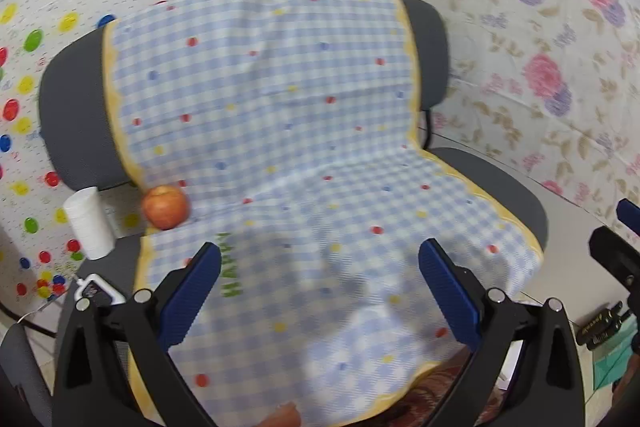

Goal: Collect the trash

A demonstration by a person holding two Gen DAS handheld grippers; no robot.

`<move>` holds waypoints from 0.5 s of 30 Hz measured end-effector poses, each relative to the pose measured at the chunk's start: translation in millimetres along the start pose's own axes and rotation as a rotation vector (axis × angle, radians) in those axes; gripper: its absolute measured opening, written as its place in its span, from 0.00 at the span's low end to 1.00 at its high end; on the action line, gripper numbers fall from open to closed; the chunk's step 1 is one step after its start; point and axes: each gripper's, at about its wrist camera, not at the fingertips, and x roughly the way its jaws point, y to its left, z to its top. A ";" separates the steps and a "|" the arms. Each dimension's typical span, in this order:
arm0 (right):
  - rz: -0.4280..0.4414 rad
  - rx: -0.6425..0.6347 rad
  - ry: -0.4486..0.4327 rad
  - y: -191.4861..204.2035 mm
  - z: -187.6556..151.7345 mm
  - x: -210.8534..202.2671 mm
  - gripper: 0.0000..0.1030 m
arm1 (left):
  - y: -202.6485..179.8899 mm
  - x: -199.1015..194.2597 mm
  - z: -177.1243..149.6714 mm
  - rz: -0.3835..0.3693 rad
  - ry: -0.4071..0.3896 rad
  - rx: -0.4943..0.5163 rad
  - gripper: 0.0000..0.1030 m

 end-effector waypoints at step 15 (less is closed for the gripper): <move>0.020 -0.035 0.001 22.8 21.7 9.0 0.88 | 40.1 -7.5 11.7 0.070 0.000 -0.029 0.93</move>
